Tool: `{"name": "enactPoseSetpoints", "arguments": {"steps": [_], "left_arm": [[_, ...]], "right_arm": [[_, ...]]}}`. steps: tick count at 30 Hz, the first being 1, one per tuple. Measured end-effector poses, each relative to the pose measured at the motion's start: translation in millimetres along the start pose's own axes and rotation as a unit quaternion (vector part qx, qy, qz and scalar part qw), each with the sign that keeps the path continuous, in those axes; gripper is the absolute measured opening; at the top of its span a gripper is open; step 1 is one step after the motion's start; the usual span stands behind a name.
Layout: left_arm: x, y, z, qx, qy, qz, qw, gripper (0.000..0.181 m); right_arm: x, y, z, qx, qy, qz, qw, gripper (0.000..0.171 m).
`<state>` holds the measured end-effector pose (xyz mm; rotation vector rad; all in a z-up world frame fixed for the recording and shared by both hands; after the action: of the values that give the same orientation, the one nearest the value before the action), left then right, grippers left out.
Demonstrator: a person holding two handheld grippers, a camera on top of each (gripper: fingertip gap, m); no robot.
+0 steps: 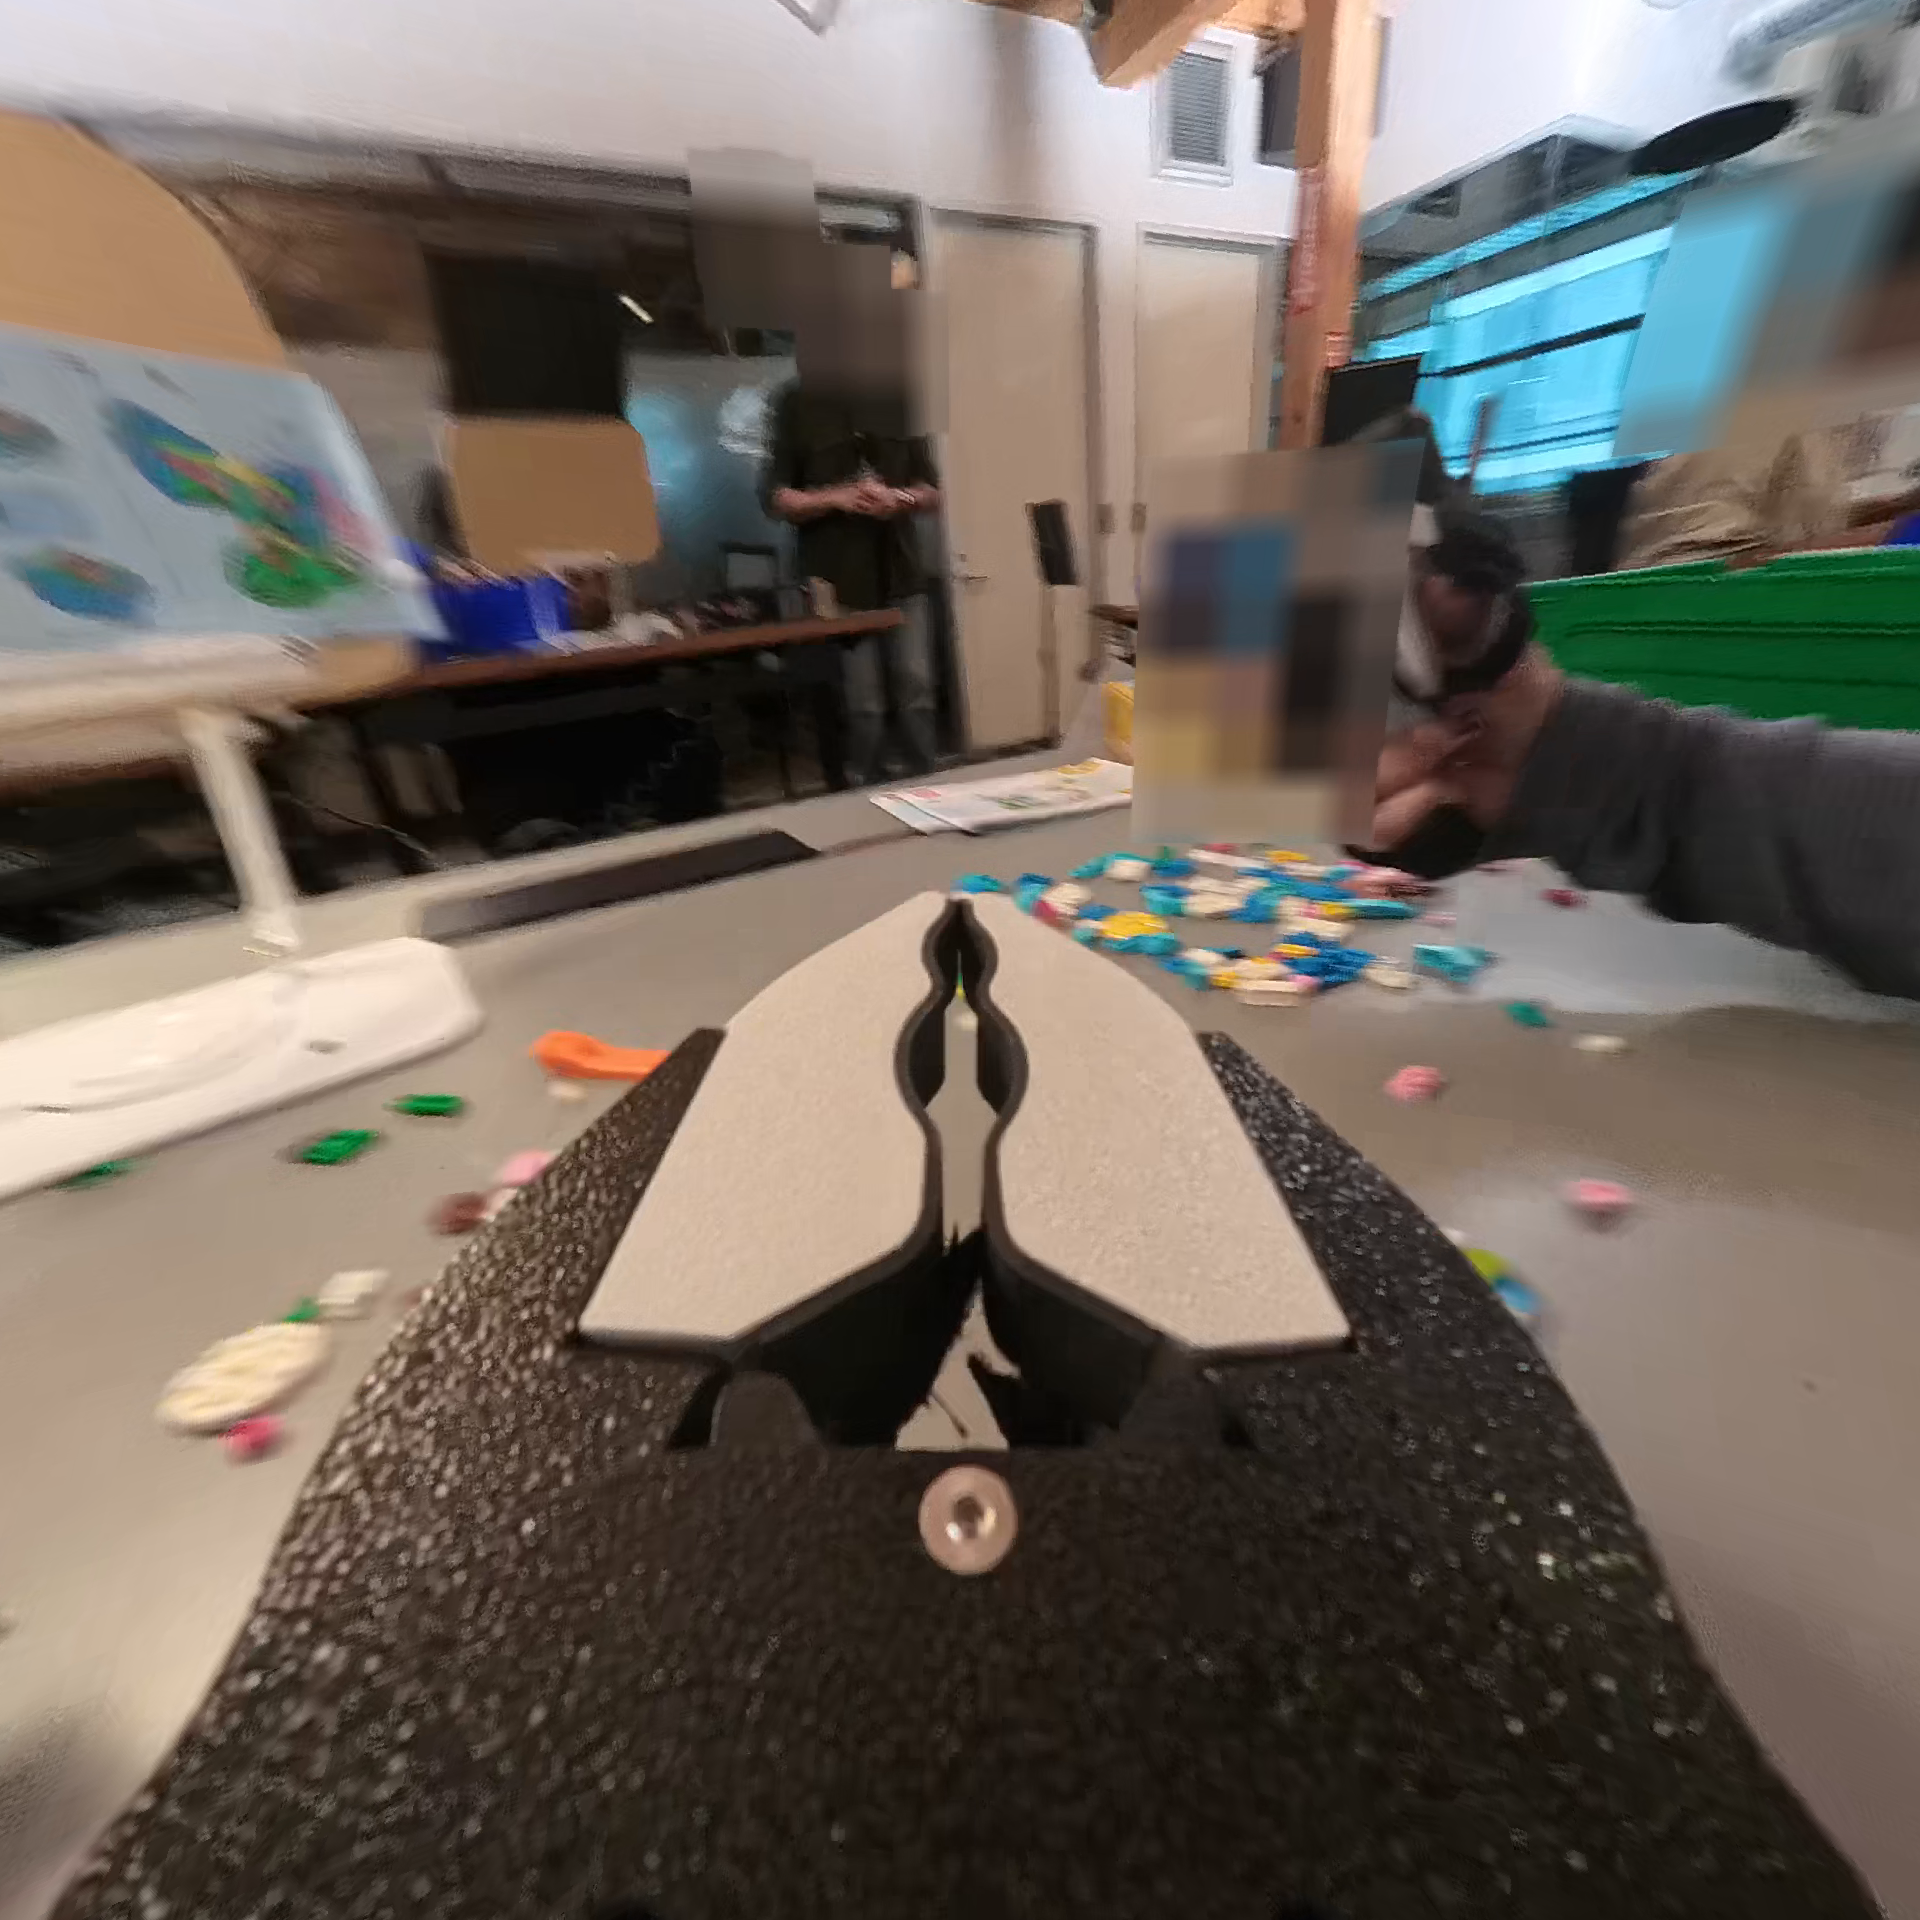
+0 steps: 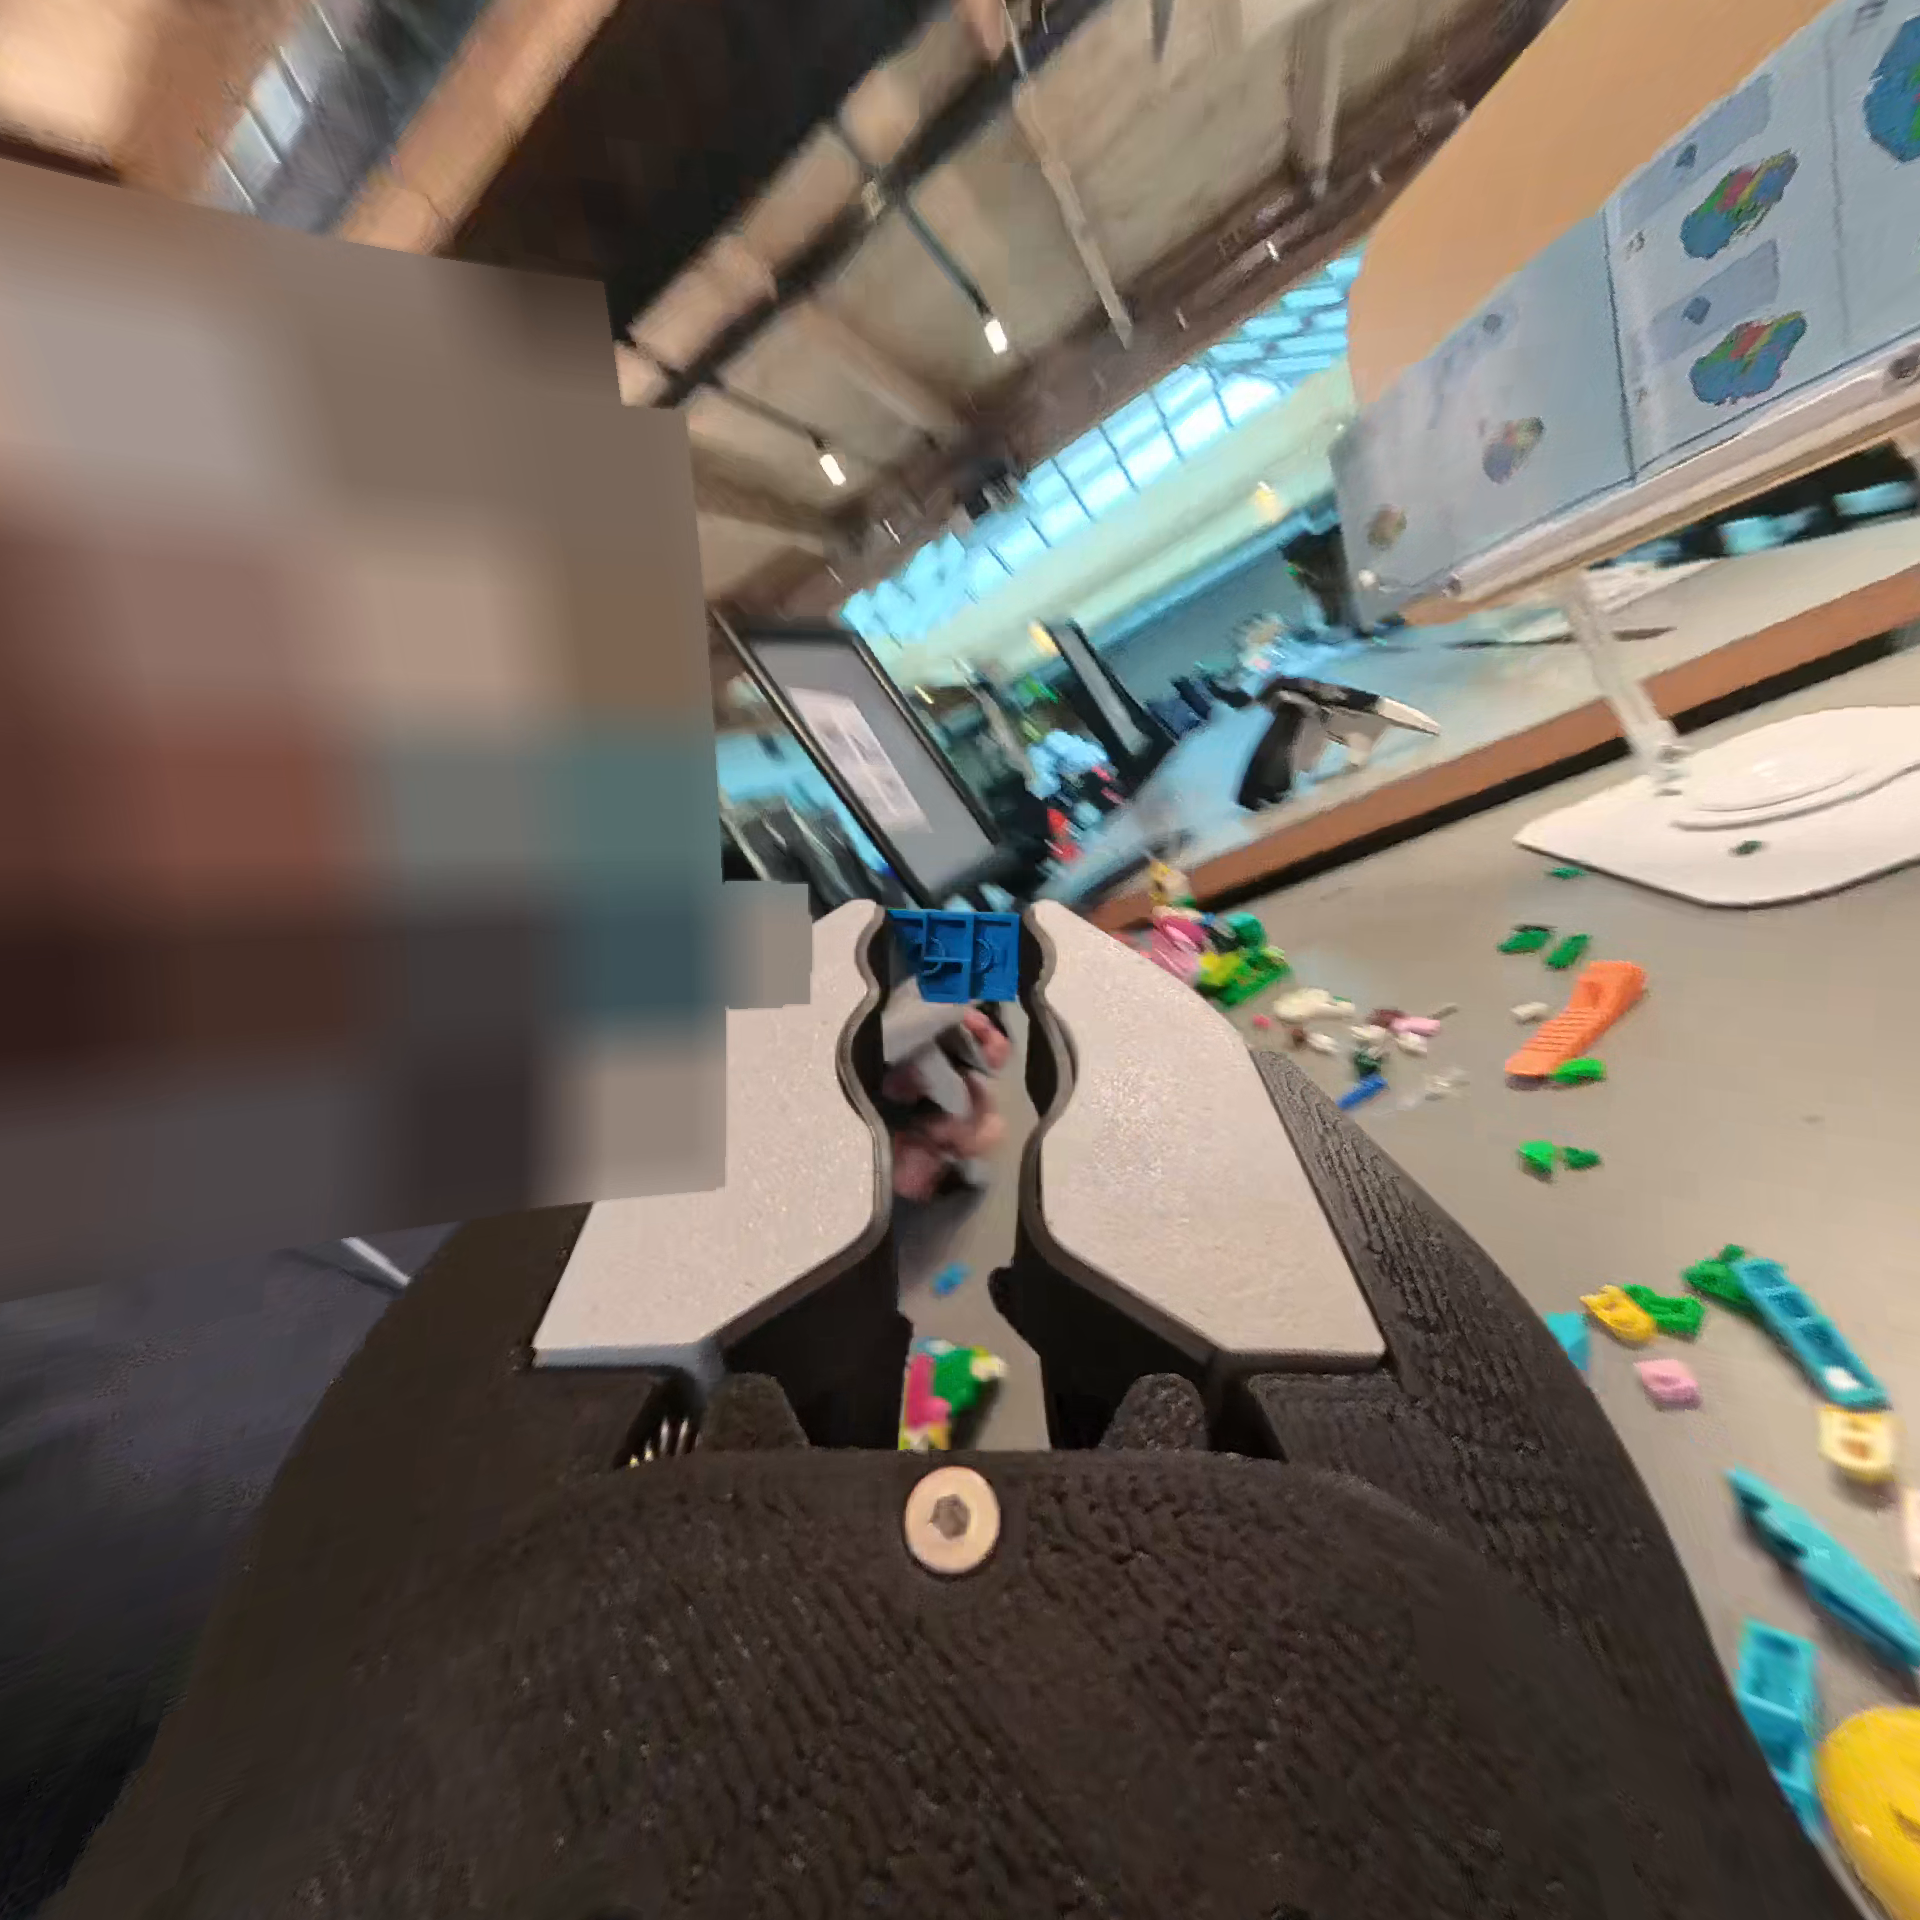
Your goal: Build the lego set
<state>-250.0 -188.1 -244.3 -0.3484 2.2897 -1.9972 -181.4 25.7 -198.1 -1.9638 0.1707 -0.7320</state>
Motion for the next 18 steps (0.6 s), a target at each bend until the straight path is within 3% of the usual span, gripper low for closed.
{"name": "enactPoseSetpoints", "arguments": {"steps": [1,3,5,8,11,18], "left_arm": [[-7.5,2.3,-3.9,0.023,0.042,0.044,0.998,0.000],[-28.8,5.3,-10.6,0.086,0.158,0.159,0.971,0.005],[-45.4,0.3,-11.3,0.121,0.254,0.277,0.919,0.030],[-45.2,-6.3,-10.3,0.108,0.298,0.411,0.855,0.041],[-47.0,-1.2,-9.1,0.125,0.330,0.473,0.807,0.052],[-67.4,-10.9,-2.1,0.108,0.430,0.521,0.730,0.056]], "right_arm": [[5.3,8.2,-10.2,0.036,0.016,0.047,0.998,0.021],[18.8,26.0,-31.4,0.114,0.035,0.152,0.981,0.022],[32.9,43.9,-51.1,0.191,0.044,0.262,0.945,0.022],[52.0,65.8,-73.8,0.274,0.040,0.389,0.879,0.022],[66.3,76.8,-88.2,0.295,0.024,0.446,0.845,0.022],[82.5,88.8,-100.9,0.299,-0.015,0.466,0.832,0.021]]}}
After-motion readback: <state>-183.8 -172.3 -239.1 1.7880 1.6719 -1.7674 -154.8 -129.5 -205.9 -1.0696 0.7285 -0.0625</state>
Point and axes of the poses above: each gripper's, where its closed fingertips meet, z back along the fingers, y out of its underside, x = y × z across the jaws, the point moved 4 cm from there along z, back along the fingers, and after that the axes turned 1 degree about -y, right-handed, at the moved point
